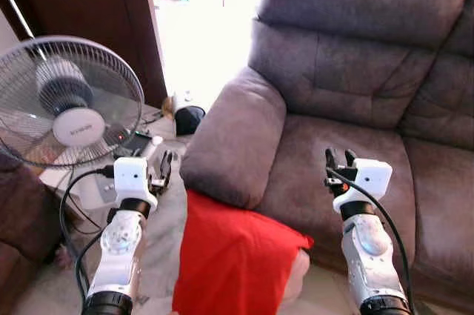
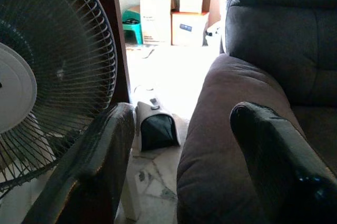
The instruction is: Move the pillow to the sofa from floor
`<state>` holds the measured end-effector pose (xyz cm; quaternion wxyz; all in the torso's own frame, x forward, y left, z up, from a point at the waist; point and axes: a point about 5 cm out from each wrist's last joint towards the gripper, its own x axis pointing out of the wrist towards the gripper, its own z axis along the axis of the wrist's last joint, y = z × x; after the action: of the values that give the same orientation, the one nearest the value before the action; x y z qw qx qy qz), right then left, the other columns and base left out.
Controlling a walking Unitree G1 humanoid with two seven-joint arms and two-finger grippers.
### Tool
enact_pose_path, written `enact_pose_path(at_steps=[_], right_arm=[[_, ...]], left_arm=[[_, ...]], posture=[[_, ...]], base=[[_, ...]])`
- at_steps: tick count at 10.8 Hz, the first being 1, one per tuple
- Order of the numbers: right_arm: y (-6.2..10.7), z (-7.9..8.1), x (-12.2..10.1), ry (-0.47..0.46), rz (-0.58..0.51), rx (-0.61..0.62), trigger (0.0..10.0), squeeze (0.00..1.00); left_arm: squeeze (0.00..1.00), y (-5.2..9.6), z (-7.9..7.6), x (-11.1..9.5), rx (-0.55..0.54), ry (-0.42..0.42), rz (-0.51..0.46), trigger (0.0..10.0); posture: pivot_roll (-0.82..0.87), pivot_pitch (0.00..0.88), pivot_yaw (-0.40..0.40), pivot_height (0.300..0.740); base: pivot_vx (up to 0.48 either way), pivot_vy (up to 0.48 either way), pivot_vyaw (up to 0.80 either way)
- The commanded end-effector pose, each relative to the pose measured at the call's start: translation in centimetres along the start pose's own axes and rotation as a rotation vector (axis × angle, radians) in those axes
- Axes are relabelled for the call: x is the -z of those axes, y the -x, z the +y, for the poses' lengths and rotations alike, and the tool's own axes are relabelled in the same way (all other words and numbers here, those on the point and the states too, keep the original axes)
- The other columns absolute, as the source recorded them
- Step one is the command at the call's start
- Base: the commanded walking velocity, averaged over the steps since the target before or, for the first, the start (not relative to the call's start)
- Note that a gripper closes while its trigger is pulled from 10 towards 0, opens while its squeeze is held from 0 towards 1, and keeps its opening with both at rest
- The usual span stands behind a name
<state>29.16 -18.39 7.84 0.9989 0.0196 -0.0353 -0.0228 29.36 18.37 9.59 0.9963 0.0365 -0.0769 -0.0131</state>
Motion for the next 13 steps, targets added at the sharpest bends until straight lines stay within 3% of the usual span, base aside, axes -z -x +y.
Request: enact_pose_path(at_steps=[1,13], right_arm=[[-0.18,0.05,-0.27,-0.009,-0.002,0.001,10.0,0.00],[-0.18,0.27,0.26,0.006,0.029,-0.005,10.0,0.00]], left_arm=[[0.00,-0.07,0.13,-0.20,-0.006,0.005,-0.002,10.0],[0.00,-0.43,0.25,0.03,0.003,0.007,0.031,10.0]], posture=[[0.05,0.074,-0.055,0.644],[0.05,0.083,-0.051,0.634]], base=[[0.000,0.000,0.00],[0.000,0.000,0.00]])
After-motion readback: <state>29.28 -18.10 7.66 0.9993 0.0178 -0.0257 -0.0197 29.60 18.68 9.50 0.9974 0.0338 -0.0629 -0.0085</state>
